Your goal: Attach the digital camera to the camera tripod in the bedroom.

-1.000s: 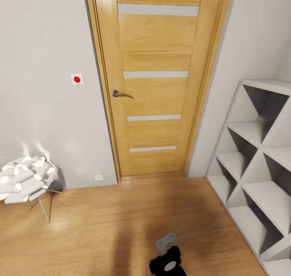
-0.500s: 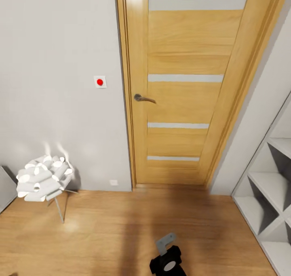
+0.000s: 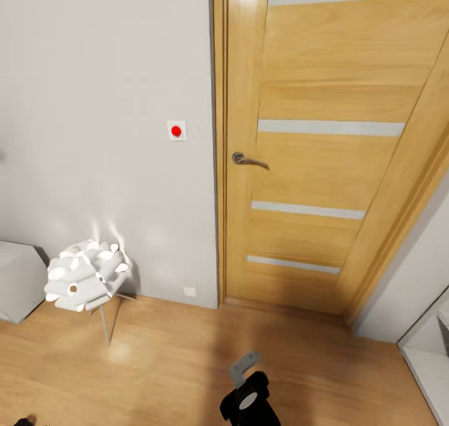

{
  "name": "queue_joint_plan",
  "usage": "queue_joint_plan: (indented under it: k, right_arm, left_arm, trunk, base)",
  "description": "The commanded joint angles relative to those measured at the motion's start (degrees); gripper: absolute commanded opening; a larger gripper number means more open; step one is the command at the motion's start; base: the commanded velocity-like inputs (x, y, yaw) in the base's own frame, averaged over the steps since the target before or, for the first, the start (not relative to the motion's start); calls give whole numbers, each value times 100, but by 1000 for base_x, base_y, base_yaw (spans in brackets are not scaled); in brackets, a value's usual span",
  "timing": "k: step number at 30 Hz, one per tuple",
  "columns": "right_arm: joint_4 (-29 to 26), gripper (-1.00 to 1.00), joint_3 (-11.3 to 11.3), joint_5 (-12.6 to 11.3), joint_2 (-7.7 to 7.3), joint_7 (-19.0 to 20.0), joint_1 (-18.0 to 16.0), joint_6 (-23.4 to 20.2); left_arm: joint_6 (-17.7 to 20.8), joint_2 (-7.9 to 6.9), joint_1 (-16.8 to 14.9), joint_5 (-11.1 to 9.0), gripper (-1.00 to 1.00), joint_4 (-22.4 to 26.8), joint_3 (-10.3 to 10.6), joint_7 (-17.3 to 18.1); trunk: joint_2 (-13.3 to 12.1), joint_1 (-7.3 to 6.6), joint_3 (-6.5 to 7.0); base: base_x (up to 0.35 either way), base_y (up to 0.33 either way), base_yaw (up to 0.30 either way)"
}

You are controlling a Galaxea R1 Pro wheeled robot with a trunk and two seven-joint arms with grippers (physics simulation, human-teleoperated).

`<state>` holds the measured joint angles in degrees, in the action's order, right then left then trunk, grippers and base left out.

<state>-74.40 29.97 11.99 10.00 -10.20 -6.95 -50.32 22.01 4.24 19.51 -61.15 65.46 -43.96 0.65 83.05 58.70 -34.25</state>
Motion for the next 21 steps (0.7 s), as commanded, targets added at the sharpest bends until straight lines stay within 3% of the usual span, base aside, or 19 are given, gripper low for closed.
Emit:
queue_joint_plan:
  k: [1,4,8,21]
  right_arm:
    - [-3,100,10,1,0,-23,-4,-30]
    - [-43,100,87,0,0,-9,-7,-72]
    - [-57,100,128,8,0,-4,25,-76]
    - [189,100,326,13,0,0,52,-59]
  left_arm:
    - [41,6,-2,-34,100,10,-18,3]
    - [56,-74,-101,-289,100,26,-152,-315]
    - [67,-216,-214,-464,100,33,-274,-515]
    - [89,-426,-791,-530,100,41,-359,-1082]
  trunk:
    - [2,3,-4]
    - [2,3,-4]
    - [2,3,-4]
    - [2,3,-3]
  base:
    - [299,-212,300]
    - [297,-214,300]
    - [295,-217,300]
    - [276,-231,300]
